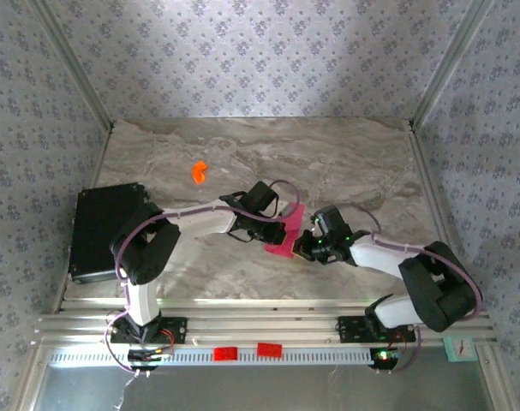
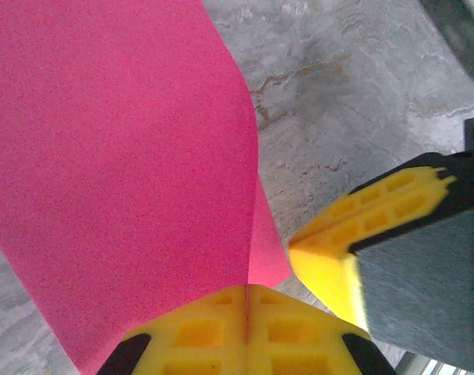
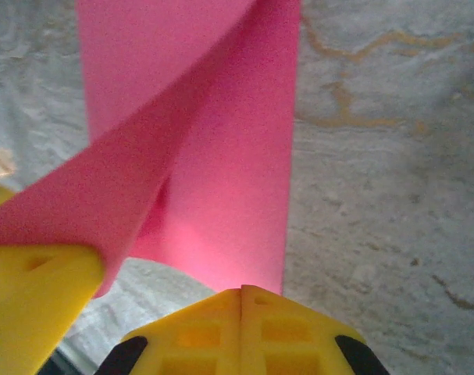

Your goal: Fold a paper plane with a square sheet of paper (pick it up from the middle)

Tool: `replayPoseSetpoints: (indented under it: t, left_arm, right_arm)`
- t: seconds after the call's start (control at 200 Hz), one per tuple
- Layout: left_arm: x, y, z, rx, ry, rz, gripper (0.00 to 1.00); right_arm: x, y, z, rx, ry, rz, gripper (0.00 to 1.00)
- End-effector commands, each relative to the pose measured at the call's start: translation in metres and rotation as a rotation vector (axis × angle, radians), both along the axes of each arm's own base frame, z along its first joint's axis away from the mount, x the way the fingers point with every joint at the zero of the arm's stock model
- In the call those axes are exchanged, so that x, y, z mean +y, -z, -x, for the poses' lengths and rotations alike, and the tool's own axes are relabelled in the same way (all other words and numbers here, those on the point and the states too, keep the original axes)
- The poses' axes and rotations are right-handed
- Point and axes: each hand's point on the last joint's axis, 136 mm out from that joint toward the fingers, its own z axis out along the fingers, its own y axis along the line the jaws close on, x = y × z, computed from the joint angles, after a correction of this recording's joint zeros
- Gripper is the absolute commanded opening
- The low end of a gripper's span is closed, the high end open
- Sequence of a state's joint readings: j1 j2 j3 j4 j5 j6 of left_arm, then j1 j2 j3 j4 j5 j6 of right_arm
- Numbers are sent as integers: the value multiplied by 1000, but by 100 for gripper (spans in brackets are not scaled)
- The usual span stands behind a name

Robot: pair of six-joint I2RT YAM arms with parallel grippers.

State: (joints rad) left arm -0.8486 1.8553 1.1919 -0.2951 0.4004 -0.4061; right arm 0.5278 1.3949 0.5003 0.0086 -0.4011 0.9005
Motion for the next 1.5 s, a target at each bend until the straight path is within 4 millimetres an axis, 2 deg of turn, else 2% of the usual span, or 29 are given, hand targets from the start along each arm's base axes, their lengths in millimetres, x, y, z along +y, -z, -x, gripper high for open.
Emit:
replayPoseSetpoints:
  t: [0.0, 0.16, 0.295, 0.435, 0.52, 0.67, 0.835, 0.949, 1.124, 1.254, 1.494]
  left_arm:
    - [-4, -5, -2, 16, -4, 11, 0]
    - [-7, -3, -1, 36, -17, 29, 0]
    - [-9, -2, -1, 48, -29, 38, 0]
    - [-8, -2, -2, 46, -34, 36, 0]
    - [-7, -2, -3, 44, -34, 34, 0]
    - [-6, -2, -2, 41, -31, 28, 0]
    - [-5, -1, -2, 43, -34, 24, 0]
    - [-7, -2, -1, 58, -39, 36, 0]
    - [-15, -2, 2, 116, -71, 90, 0]
    - [-20, 1, 1, 154, -123, 117, 0]
    - [-23, 6, 0, 193, -197, 152, 0]
  right_arm:
    - [-17, 18, 8, 61, -15, 141, 2]
    - [-33, 24, 15, 94, -25, 176, 3]
    - [-38, 17, 11, 82, -23, 168, 3]
    - [-14, -8, -6, -7, -29, 35, 5]
    - [3, -17, -11, -33, -40, -36, 6]
    - [22, -7, -8, -7, -62, -55, 6]
    - [1, 24, 9, 93, -50, 82, 5]
    - [-19, 33, 20, 136, -59, 159, 5]
    - [-26, 21, 17, 110, -63, 134, 6]
    - [-32, 16, 10, 108, -60, 183, 6]
    - [-25, -3, -12, 34, -7, 159, 6]
